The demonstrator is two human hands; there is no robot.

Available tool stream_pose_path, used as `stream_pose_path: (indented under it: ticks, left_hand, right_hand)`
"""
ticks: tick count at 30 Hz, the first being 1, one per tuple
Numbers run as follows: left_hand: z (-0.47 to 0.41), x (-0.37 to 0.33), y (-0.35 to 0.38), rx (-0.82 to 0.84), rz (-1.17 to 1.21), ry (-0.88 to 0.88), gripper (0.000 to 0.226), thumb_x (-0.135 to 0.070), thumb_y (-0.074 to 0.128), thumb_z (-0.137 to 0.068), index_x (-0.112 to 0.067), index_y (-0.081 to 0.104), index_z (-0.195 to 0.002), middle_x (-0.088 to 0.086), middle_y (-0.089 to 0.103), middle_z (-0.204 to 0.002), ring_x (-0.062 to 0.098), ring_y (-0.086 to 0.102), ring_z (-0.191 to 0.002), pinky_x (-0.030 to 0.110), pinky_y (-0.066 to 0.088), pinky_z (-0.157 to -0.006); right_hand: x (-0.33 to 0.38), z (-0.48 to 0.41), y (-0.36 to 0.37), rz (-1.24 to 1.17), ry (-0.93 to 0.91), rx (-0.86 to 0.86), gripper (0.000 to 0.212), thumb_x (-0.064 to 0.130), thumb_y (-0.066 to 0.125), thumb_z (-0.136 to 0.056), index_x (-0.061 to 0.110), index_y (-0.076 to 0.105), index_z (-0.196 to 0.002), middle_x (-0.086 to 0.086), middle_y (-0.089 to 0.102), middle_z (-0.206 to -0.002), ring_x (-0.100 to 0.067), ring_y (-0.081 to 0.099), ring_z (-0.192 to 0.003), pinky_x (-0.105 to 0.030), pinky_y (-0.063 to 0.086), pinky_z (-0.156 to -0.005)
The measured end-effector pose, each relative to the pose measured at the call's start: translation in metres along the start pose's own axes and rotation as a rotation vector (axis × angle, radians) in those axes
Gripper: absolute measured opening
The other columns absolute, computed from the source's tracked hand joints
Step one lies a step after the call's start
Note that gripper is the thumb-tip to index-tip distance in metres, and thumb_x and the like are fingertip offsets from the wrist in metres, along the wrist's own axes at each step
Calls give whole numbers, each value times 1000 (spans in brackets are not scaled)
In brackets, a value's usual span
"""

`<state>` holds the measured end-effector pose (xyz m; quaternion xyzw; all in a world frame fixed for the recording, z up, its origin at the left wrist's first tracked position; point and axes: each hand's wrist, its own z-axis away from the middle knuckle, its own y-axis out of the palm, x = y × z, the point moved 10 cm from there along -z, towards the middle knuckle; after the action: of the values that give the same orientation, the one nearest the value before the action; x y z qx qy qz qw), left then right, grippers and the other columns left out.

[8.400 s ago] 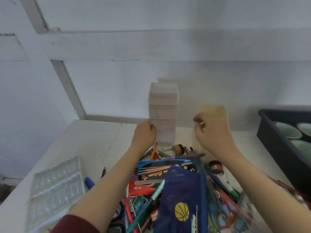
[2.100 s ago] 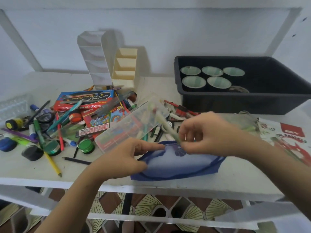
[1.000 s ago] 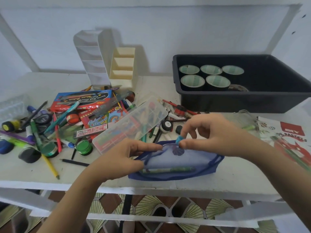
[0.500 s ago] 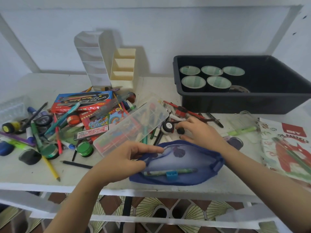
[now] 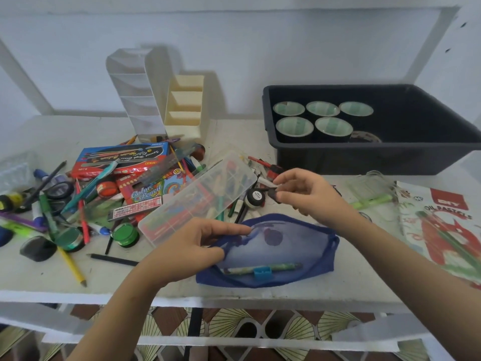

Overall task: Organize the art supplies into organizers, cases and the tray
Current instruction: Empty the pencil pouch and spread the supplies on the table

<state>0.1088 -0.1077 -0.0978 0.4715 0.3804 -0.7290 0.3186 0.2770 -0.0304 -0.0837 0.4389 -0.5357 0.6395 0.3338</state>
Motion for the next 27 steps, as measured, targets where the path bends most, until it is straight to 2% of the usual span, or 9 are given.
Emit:
stream_pose_path:
  ticks: [2,4,8,12,16,18,23,27]
  left_hand:
    - [-1,-1,1,3,12,5,55,-5,44,-61,-30,68,-104,-18,69,-107,3,65,-101,17,53,-76]
    - [-2,-2,1,-5,11,12,55,-5,44,-61,-31,67,-104,-20,69,-106,2,65,-100,15,52,-75]
    - [-2,-1,-1,-21,15,14,56,-4,44,-60,-28,68,-105,-18,69,-105,3,65,-99,15,52,-75]
    - [-2,0,-2,-25,18,20,55,-5,44,-61,-30,70,-103,-17,70,-106,4,64,-102,17,52,-76]
    - [2,-1,-5,-30,8,32,56,-6,43,-62,-38,73,-97,-19,69,-107,2,63,-103,18,53,-79]
    - [4,-2,-6,-36,8,32,56,-7,43,-62,-40,73,-95,-18,69,-107,2,63,-104,20,53,-82]
    - [10,-1,-7,-46,-9,17,62,-5,42,-59,-46,69,-97,-19,70,-105,0,62,-105,12,48,-80]
    - [17,-1,-10,-40,-1,-13,62,-5,41,-59,-45,71,-95,-15,71,-106,6,64,-104,30,53,-90]
  right_hand:
    - [18,15,0,-146,-17,67,15,10,69,-82,20,63,-92,2,67,-82,3,57,-58,-10,41,-50]
    - [41,33,6,-117,-91,179,15,11,70,-80,18,65,-92,3,69,-84,-4,60,-65,-13,45,-57]
    - [49,63,27,405,-239,384,17,28,69,-83,30,67,-99,17,67,-89,4,55,-74,-9,42,-63]
    - [46,80,27,592,-233,365,19,41,56,-88,38,68,-103,29,63,-90,3,54,-86,-15,45,-73]
    - [50,93,35,672,-289,343,21,39,48,-93,36,66,-103,19,65,-89,-4,55,-86,-23,47,-74]
    - [51,98,39,684,-319,340,24,38,44,-93,35,66,-102,16,65,-86,-5,55,-84,-24,45,-73]
    - [53,103,42,699,-340,342,34,41,37,-85,34,65,-103,16,65,-85,-6,54,-80,-21,43,-71]
    - [54,99,42,728,-349,343,32,47,38,-90,36,63,-106,19,64,-86,-3,55,-80,-16,42,-70]
